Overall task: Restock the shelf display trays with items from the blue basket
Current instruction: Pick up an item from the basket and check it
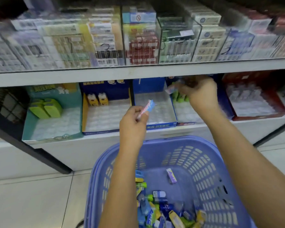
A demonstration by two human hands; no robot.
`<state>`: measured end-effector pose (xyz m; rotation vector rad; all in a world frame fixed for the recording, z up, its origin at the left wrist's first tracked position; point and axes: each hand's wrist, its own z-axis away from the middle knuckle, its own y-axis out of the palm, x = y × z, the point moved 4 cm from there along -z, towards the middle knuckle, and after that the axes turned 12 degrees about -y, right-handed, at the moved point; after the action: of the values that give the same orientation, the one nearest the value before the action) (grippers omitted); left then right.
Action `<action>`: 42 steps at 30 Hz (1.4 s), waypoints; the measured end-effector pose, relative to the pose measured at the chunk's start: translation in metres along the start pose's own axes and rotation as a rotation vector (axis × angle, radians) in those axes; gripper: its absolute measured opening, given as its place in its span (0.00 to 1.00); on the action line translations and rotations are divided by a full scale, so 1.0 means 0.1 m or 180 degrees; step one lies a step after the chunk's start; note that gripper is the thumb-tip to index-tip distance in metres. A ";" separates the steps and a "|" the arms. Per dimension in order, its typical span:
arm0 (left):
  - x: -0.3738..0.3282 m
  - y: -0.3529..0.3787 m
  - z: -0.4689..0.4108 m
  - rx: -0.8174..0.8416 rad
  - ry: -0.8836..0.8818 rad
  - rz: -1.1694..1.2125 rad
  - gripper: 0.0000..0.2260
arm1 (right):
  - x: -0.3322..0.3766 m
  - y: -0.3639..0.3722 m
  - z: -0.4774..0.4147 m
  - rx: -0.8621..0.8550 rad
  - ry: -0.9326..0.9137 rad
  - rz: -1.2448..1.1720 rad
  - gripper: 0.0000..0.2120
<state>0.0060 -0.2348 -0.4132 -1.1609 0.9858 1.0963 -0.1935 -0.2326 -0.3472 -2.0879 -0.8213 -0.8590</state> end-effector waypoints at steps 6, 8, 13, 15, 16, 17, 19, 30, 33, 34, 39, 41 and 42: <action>0.10 0.26 0.01 -0.0021 0.0442 -0.1034 0.06 | -0.33 0.61 -0.56 0.0846 0.0020 0.1074 0.12; 0.11 0.26 -0.02 -0.0028 0.0441 -0.1076 0.05 | -0.41 0.72 -0.61 0.1105 0.0057 0.1273 0.13; 0.12 0.21 -0.07 0.0049 0.0365 -0.0909 0.05 | -0.50 0.84 -0.68 0.1693 -0.0004 0.1354 0.11; 0.13 0.22 -0.07 0.0051 0.0336 -0.0891 0.05 | -0.52 0.86 -0.71 0.1842 0.0005 0.1315 0.10; 0.13 0.22 -0.07 0.0040 0.0329 -0.0881 0.05 | -0.53 0.89 -0.71 0.1950 0.0033 0.1351 0.10; 0.13 0.22 -0.06 0.0033 0.0318 -0.0871 0.06 | -0.52 0.91 -0.71 0.2013 0.0062 0.1392 0.10; 0.12 0.23 -0.05 0.0029 0.0278 -0.0845 0.07 | -0.50 0.92 -0.70 0.1994 0.0131 0.1424 0.10; 0.10 0.25 0.07 -0.0237 0.0298 -0.0477 0.10 | 0.03 0.56 0.05 0.1794 0.0696 -0.0600 0.03; 0.10 0.26 0.10 -0.0228 0.0404 -0.0599 0.12 | 0.05 0.54 0.22 0.1887 0.0716 -0.0922 0.06; 0.10 0.26 0.10 -0.0193 0.0418 -0.0635 0.12 | 0.04 0.53 0.21 0.1788 0.0697 -0.0898 0.06; 0.16 0.33 0.08 0.0181 0.0604 -0.1394 0.16 | -0.10 0.40 -0.16 0.0713 0.0414 0.0021 0.04; 0.18 0.38 0.09 0.0282 0.0697 -0.1705 0.15 | -0.18 0.42 -0.30 0.0570 0.0267 0.0583 0.03; 0.19 0.38 0.09 0.0310 0.0697 -0.1745 0.14 | -0.23 0.46 -0.35 0.0598 0.0229 0.0763 0.03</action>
<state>-0.0276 -0.2213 -0.4379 -1.3831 0.8034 0.4877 -0.1831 -0.2918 -0.3639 -1.9311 -0.5756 -0.6951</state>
